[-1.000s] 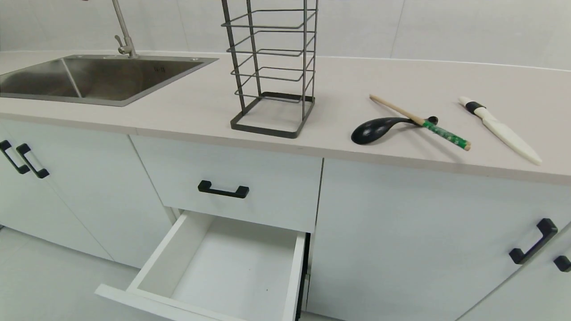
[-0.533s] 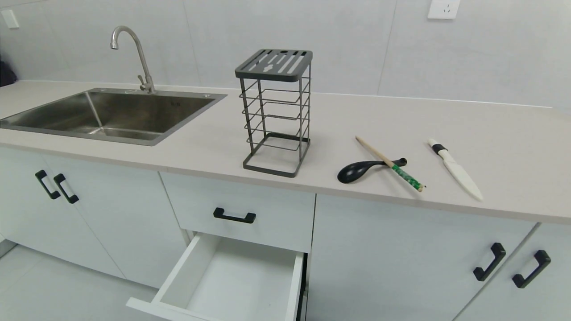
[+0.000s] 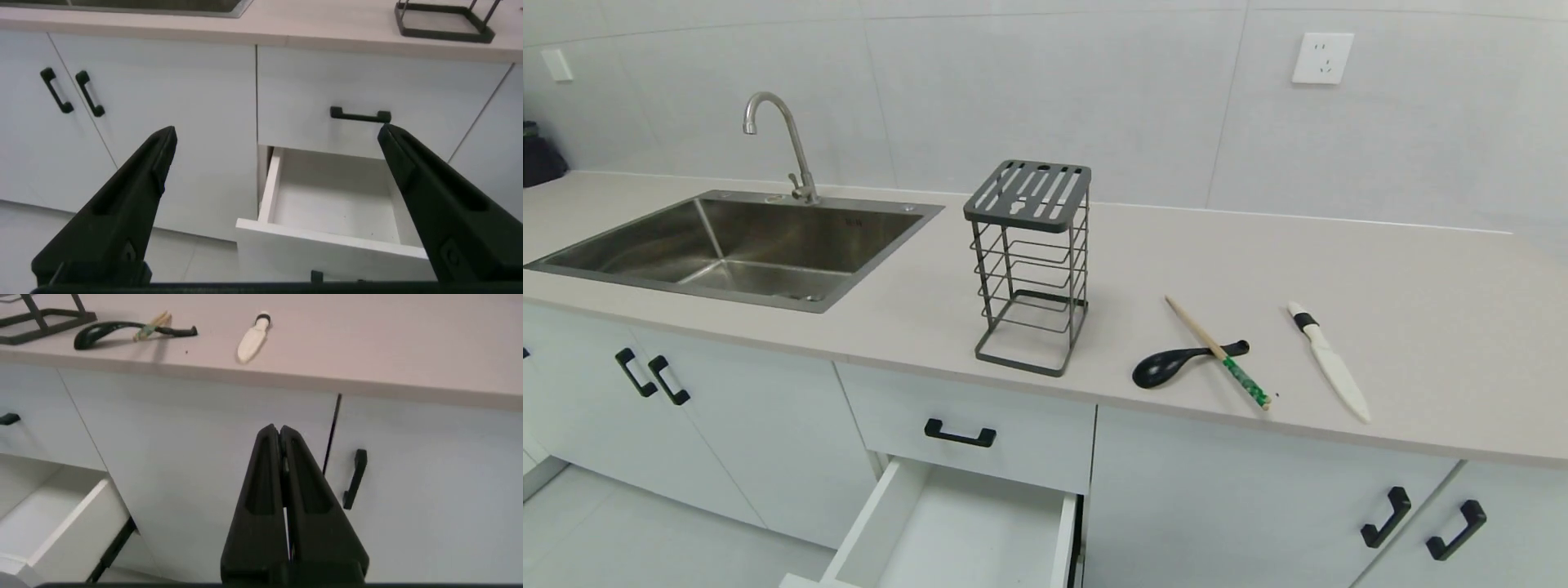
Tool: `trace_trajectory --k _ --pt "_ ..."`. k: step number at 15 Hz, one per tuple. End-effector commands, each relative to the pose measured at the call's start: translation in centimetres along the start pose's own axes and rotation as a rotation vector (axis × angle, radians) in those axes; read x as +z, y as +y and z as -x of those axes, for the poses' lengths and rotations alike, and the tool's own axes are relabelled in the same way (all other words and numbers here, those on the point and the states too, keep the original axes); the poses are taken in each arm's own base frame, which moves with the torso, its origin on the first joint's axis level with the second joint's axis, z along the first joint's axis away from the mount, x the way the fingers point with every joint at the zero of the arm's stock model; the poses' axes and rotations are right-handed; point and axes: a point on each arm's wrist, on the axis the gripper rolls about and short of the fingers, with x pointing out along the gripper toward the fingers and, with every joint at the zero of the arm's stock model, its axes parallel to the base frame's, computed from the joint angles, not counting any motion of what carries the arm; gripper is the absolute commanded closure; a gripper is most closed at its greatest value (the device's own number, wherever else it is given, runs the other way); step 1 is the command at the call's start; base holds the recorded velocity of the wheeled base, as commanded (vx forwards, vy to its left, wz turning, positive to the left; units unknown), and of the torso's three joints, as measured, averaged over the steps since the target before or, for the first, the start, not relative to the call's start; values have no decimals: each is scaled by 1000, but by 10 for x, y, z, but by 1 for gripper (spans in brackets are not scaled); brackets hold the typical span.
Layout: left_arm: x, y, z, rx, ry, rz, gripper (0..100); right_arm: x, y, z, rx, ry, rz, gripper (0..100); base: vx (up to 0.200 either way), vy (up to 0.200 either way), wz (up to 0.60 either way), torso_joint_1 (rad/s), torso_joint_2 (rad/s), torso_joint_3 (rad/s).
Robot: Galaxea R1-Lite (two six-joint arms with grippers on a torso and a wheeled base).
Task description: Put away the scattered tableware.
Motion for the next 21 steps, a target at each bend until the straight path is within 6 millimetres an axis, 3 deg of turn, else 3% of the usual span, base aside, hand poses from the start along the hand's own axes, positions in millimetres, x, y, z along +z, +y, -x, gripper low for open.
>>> trace_trajectory --k 1,10,19,20,21 --pt "0 0 0 0 1 0 0 0 0 0 1 1 1 100 0 0 0 286 -505 -237" --pt "0 0 0 0 2 1 0 0 0 0 -2 3 -8 100 0 0 0 270 -507 -243" --pt "0 0 0 0 2 1 0 0 0 0 -2 3 -10 100 0 0 0 19 -35 -16" --pt "0 0 0 0 1 0 0 0 0 0 -2 3 -10 0 0 0 0 0 0 0" --pt "0 0 0 0 2 1 0 0 0 0 -2 3 -10 0 0 0 0 0 0 0"
